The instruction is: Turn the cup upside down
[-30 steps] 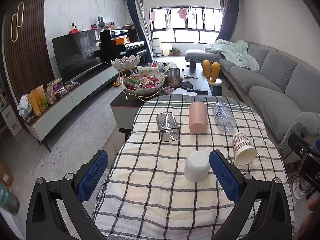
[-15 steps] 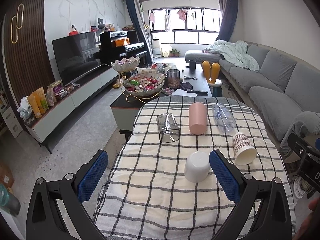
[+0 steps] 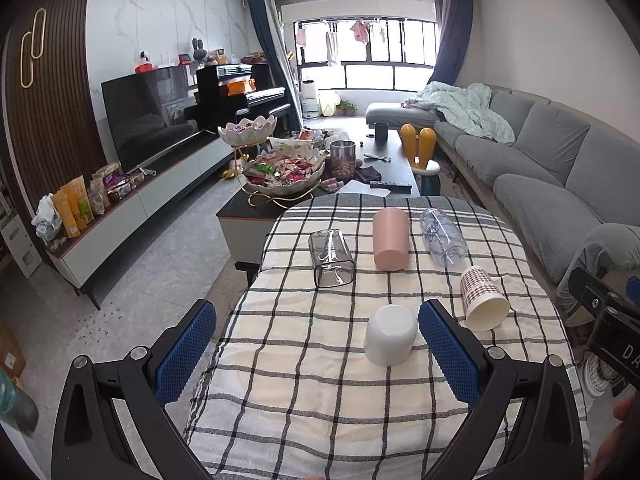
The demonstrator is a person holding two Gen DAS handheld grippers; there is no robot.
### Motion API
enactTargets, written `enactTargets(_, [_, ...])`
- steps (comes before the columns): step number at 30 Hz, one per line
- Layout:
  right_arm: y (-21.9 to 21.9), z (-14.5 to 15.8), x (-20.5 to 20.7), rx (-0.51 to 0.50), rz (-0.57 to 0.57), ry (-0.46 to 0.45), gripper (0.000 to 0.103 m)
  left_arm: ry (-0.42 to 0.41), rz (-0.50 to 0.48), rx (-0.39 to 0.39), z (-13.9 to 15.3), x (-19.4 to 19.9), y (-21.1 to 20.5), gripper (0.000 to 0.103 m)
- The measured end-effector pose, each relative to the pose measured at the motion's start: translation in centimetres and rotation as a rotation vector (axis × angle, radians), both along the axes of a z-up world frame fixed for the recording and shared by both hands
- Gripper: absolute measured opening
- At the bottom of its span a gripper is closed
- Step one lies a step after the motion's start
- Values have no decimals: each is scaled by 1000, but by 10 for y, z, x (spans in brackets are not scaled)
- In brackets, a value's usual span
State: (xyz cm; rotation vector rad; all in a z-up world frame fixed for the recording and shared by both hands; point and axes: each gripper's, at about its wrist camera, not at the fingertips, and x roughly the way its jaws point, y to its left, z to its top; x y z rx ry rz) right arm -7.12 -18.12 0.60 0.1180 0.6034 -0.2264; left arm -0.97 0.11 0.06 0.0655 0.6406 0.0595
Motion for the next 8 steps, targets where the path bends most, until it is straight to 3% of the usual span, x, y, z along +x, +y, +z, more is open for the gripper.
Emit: enactTargets(8, [0,0,0,3,1,0,102,18,0,2,-2,2,1,103])
